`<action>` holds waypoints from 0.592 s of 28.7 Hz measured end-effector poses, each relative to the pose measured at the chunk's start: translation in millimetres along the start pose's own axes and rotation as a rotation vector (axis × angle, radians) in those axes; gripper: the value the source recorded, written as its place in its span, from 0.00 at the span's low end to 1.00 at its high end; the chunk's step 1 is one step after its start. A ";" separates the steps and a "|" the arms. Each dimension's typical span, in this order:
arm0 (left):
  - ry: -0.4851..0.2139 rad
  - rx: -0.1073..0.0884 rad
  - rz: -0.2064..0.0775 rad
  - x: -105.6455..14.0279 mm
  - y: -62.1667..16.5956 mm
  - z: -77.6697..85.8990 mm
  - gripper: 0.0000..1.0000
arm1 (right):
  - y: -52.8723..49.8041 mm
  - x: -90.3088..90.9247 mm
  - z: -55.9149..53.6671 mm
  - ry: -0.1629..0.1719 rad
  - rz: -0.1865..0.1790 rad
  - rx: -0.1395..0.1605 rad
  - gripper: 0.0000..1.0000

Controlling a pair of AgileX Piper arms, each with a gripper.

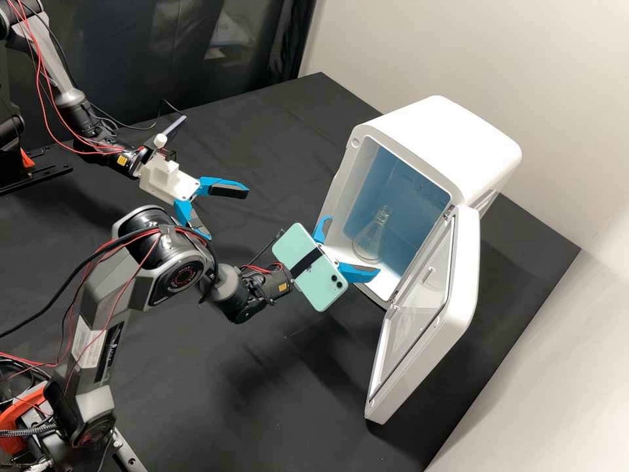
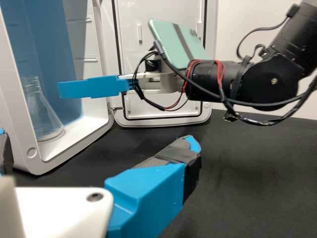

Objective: Take the flask out of the incubator

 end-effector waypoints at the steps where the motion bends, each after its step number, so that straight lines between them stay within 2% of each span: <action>1: 0.000 0.000 0.000 0.0 0.0 0.0 1.00 | -0.2 2.0 0.3 -0.004 -0.002 -0.002 1.00; 6: 0.000 0.000 0.000 0.0 0.0 0.0 1.00 | -1.3 15.3 -0.6 -0.032 0.011 -0.023 1.00; 8: 0.000 0.000 0.000 0.0 0.0 0.0 1.00 | -5.2 23.0 -3.4 -0.046 0.010 -0.030 1.00; 17: 0.000 0.000 0.000 0.0 0.0 0.0 1.00 | -18.7 54.5 -20.0 -0.064 0.003 -0.076 1.00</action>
